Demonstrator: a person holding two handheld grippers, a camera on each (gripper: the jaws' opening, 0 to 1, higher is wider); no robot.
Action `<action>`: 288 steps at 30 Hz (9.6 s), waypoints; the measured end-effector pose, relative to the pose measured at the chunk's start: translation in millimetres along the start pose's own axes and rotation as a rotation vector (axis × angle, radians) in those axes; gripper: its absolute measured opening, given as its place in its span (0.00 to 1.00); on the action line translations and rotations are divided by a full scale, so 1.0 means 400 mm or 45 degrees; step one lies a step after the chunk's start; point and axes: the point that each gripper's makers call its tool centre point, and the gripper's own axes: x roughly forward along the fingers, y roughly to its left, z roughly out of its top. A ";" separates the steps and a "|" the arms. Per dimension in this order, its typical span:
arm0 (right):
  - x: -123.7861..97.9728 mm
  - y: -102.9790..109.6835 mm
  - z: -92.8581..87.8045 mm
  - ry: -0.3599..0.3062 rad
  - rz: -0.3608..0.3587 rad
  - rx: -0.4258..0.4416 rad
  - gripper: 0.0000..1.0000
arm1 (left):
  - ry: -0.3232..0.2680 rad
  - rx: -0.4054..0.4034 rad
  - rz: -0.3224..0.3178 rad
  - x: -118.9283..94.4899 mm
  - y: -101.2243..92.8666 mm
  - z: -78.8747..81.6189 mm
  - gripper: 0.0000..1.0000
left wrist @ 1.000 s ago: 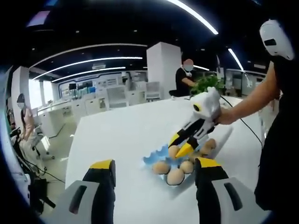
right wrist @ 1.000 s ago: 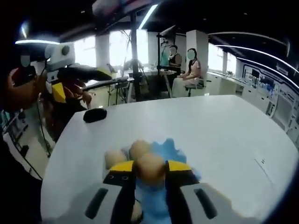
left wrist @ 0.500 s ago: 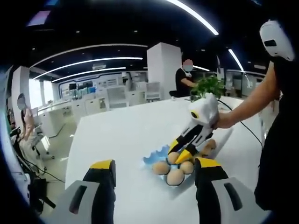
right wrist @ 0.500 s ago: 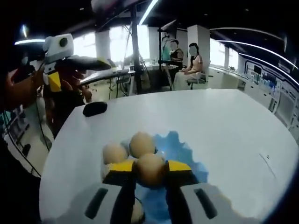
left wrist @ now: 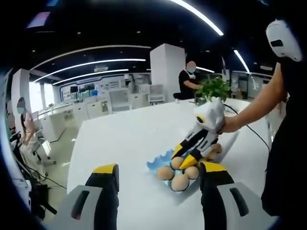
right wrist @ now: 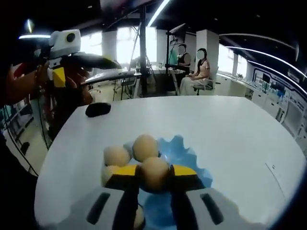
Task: Place the egg into an empty slot of the egg tray after lifting it from the table, then release the egg inside the slot.
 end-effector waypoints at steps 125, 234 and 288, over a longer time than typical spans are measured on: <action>-0.644 -0.256 -0.413 0.140 -0.668 0.328 0.27 | -0.003 0.023 -0.036 0.029 -0.037 0.031 0.66; -0.108 -0.045 -0.056 0.013 -0.022 0.115 0.26 | 0.001 0.007 -0.025 0.028 -0.015 0.019 0.65; -0.216 -0.068 -0.061 -0.087 -0.079 0.102 0.33 | 0.004 0.017 -0.020 0.031 -0.016 0.021 0.66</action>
